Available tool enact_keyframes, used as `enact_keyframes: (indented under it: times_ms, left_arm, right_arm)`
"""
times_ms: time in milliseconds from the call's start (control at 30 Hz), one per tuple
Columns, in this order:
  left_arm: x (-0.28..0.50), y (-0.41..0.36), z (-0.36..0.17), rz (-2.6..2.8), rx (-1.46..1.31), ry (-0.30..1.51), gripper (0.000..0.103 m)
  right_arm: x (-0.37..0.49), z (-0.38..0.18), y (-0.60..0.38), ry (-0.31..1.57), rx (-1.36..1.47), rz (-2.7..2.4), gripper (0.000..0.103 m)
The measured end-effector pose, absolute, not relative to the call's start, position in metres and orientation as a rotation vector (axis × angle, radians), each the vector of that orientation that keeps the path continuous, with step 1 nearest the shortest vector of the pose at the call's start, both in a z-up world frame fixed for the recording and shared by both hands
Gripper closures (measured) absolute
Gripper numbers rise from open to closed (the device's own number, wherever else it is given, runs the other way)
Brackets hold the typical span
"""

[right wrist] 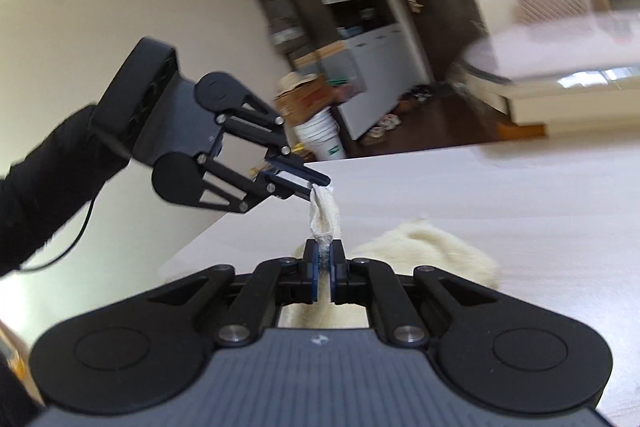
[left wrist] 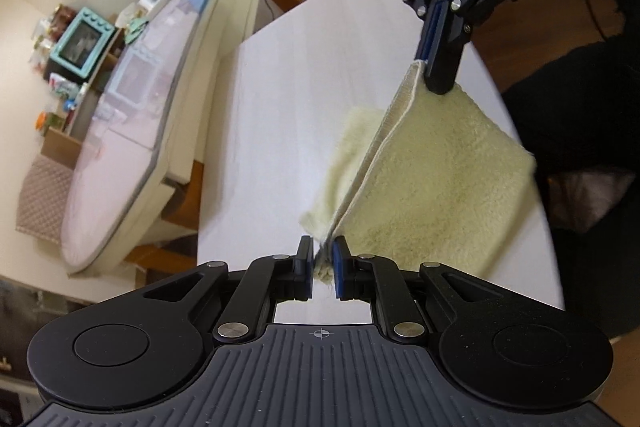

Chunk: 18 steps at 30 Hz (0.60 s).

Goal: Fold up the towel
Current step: 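Lift the held edge with both grippers and fold it over the towel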

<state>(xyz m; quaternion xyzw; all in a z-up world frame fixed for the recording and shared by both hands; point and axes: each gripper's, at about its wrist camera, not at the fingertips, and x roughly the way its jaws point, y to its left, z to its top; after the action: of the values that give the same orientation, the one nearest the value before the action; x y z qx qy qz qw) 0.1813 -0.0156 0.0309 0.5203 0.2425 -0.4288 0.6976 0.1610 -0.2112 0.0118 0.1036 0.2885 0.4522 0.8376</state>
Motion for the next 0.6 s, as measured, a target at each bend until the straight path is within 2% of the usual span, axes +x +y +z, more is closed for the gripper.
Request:
enact_keyframes:
  times_ms: [233, 500, 567, 600]
  left_arm:
    - [0.220, -0.034, 0.008, -0.983, 1.129, 0.586, 0.093]
    - [0.244, -0.039, -0.014, -0.993, 1.088, 0.625, 0.092]
    - [0.248, -0.040, -0.016, -0.990, 1.077, 0.625, 0.090]
    - [0.249, -0.040, -0.016, -0.984, 1.073, 0.621, 0.085]
  right_arm:
    - [0.205, -0.017, -0.236, 0.698, 0.319, 0.872, 0.097]
    - [0.222, -0.037, -0.247, 0.736, 0.287, 0.826, 0.097]
    - [0.217, -0.036, -0.248, 0.739, 0.261, 0.816, 0.096]
    - [0.216, -0.036, -0.246, 0.742, 0.239, 0.808, 0.094]
